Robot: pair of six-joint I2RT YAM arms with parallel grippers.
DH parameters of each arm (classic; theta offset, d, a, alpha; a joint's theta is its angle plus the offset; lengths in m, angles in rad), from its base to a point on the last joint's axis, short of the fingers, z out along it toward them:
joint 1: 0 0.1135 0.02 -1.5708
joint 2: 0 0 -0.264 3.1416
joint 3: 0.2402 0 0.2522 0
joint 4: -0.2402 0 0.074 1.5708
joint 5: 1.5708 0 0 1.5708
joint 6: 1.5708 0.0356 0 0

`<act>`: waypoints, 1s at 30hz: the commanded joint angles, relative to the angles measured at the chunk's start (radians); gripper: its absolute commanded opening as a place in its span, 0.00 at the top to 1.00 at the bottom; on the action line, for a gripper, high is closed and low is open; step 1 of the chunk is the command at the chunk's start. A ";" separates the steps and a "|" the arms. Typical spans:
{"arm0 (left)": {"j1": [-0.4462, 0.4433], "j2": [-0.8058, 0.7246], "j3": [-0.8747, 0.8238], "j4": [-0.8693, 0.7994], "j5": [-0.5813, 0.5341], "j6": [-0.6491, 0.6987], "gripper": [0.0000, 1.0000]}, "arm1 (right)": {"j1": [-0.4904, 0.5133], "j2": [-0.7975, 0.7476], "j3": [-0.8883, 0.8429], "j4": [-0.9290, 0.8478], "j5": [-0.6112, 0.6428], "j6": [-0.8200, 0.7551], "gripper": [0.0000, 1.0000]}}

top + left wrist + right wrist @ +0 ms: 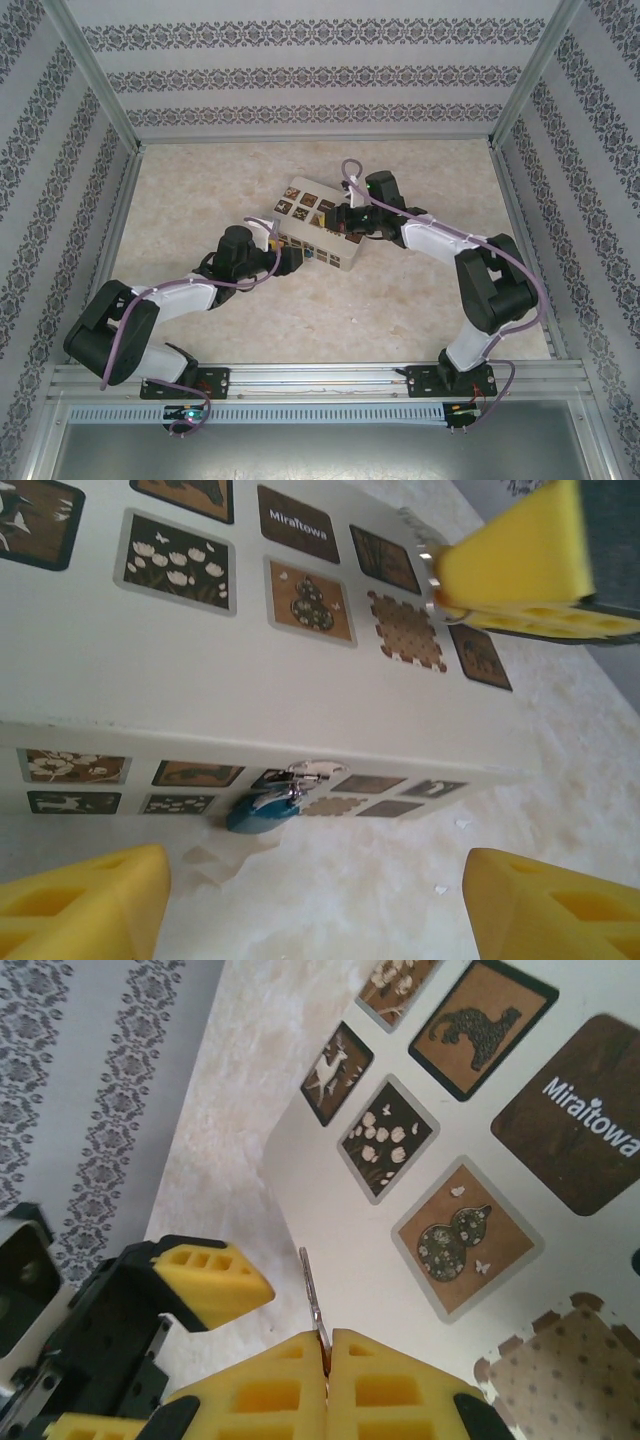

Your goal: Unlock the padlock with the key

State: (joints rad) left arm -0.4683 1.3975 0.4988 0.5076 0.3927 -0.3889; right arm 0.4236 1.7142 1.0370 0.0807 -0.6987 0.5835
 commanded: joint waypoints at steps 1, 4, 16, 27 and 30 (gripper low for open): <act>0.022 -0.008 -0.006 -0.051 0.041 0.085 0.24 | 0.012 0.049 0.034 0.017 0.025 0.028 1.00; 0.026 0.021 0.002 -0.040 0.082 0.093 0.26 | 0.011 0.078 0.034 0.022 0.024 0.034 1.00; 0.029 0.195 0.078 -0.011 0.165 0.096 0.35 | 0.003 0.120 -0.014 -0.006 0.018 0.001 1.00; 0.029 0.290 0.109 0.103 0.131 0.085 0.35 | 0.001 0.116 -0.025 -0.024 0.018 -0.019 1.00; 0.026 0.310 0.132 0.110 0.138 0.081 0.36 | 0.001 0.116 -0.020 -0.033 0.017 -0.022 1.00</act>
State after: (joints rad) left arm -0.4496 1.6928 0.5941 0.5537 0.5228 -0.3172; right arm 0.4282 1.7969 1.0386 0.1089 -0.7006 0.5953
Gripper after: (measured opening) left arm 0.642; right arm 0.049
